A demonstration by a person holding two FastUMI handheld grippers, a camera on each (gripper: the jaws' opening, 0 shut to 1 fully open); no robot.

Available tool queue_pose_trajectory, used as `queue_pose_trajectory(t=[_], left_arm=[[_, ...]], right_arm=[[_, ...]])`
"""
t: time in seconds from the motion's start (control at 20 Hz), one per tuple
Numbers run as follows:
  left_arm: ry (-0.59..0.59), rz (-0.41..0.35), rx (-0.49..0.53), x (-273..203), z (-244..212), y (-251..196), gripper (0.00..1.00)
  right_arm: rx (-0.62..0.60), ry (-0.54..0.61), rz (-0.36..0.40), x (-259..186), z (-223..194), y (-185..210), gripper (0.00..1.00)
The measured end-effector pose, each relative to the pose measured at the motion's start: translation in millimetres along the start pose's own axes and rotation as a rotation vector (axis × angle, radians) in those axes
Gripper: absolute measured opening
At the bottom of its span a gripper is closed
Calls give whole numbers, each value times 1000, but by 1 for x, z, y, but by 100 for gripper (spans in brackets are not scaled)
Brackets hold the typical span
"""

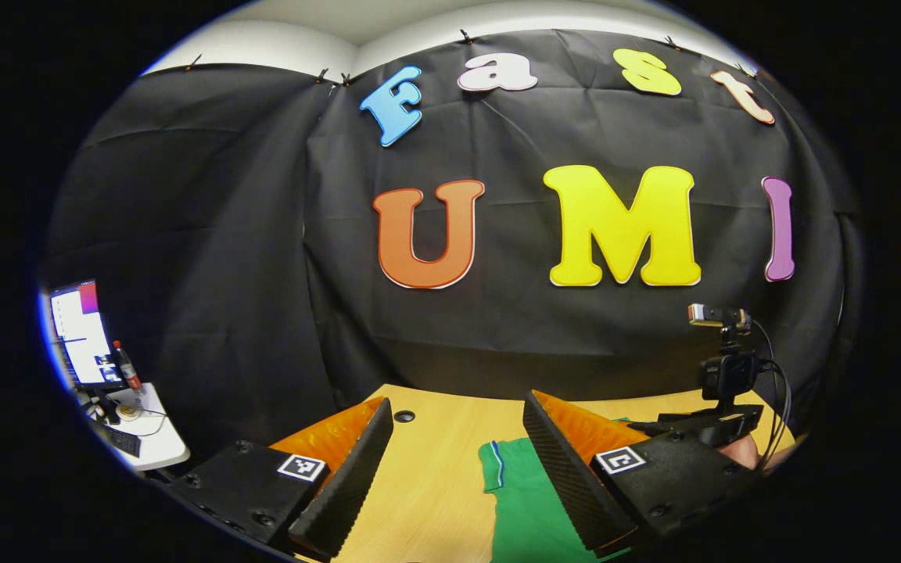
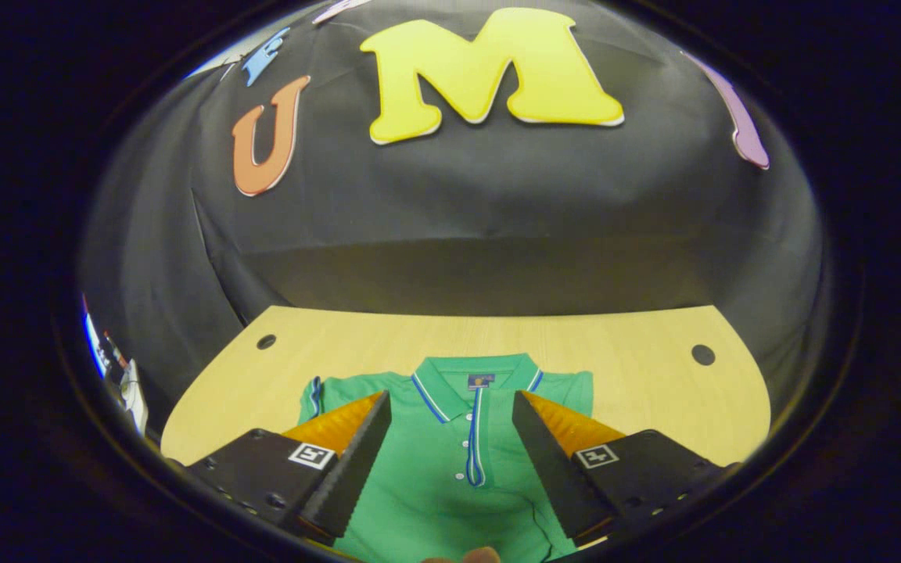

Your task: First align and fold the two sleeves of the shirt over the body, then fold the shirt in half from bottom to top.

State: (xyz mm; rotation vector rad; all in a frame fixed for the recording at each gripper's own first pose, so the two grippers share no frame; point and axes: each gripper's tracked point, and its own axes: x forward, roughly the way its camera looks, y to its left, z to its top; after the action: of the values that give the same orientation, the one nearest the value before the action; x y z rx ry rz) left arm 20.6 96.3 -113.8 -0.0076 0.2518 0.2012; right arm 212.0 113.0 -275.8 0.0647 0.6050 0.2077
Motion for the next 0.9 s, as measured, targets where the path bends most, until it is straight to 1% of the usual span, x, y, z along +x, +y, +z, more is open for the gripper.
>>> queue_pose_trajectory(t=[0.05, 0.15, 0.25, 0.4, 0.5, 0.6, 0.65, 0.75, 0.8, 0.85, 0.9], left_arm=[[8, -30, -2, 7, -7, -5, 100], [39, -98, 18, 23, -28, -18, 100], [85, -158, 32, 40, -57, -31, 100], [170, -224, 25, 72, -105, -50, 100], [220, -240, 14, 95, -135, -52, 100], [275, -252, 7, 119, -172, -51, 100], [313, -246, 7, 128, -191, -48, 100], [370, -230, 11, 147, -222, -43, 100], [392, -224, 22, 156, -237, -40, 100], [406, -222, 35, 164, -249, -36, 100], [427, -227, 49, 170, -261, -34, 100]], right_arm=[[-2, -17, -11, -14, 5, 0, 97], [-33, -46, -18, -48, 13, 3, 96], [-101, -78, -31, -84, 19, 1, 96], [-152, -108, -77, -141, 19, -11, 96], [-166, -120, -123, -173, 13, -25, 96], [-185, -123, -165, -197, 6, -38, 97], [-190, -121, -184, -204, 2, -43, 96], [-182, -89, -231, -207, -13, -57, 97], [-159, -69, -244, -209, -21, -60, 96], [-133, -53, -251, -209, -27, -61, 98], [-124, -39, -260, -208, -35, -66, 98]])
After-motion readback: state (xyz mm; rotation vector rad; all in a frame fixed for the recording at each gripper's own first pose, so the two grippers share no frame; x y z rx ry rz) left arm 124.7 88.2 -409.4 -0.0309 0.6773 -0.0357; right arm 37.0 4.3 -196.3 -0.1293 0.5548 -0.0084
